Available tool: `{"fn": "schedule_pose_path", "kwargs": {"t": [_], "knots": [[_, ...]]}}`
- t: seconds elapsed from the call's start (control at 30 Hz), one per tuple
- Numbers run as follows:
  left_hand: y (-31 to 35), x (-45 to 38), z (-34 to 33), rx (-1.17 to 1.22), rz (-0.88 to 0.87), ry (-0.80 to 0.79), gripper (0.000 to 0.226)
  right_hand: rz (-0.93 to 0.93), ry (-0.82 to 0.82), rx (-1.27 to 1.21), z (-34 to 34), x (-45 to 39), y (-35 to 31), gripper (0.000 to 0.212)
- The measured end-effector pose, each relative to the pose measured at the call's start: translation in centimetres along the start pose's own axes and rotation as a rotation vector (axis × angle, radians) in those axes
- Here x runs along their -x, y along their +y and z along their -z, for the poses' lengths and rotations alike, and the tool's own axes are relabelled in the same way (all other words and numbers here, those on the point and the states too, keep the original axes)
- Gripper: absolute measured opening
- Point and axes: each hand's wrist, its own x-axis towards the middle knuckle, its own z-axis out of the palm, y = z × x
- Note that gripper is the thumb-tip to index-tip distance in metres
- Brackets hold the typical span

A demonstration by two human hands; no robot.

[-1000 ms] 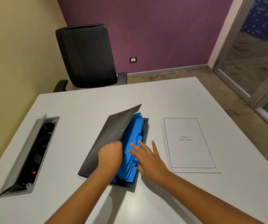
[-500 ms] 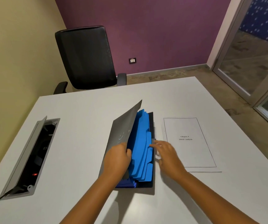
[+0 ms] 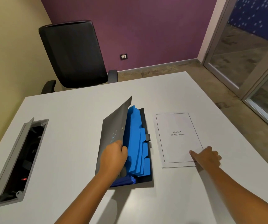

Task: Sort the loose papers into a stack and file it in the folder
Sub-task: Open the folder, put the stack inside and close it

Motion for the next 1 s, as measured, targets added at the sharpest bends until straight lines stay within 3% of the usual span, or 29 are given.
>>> {"fn": "schedule_pose_path", "kwargs": {"t": [0.33, 0.6, 0.83, 1.0], "knots": [[0.0, -0.1, -0.2, -0.010, -0.002, 0.019, 0.034, -0.155, -0.156, 0.008, 1.6, -1.1, -0.7, 0.090], [-0.1, -0.1, 0.0, -0.005, -0.006, 0.037, 0.038, -0.138, -0.271, -0.006, 2.8, -1.3, -0.4, 0.065], [0.2, 0.1, 0.0, 0.002, 0.002, 0.020, 0.032, -0.175, -0.271, 0.002, 2.9, -0.9, -1.0, 0.069], [0.2, 0.3, 0.1, 0.020, 0.007, 0.016, 0.033, -0.178, -0.091, 0.037, 1.7, -0.5, -0.7, 0.093]]}}
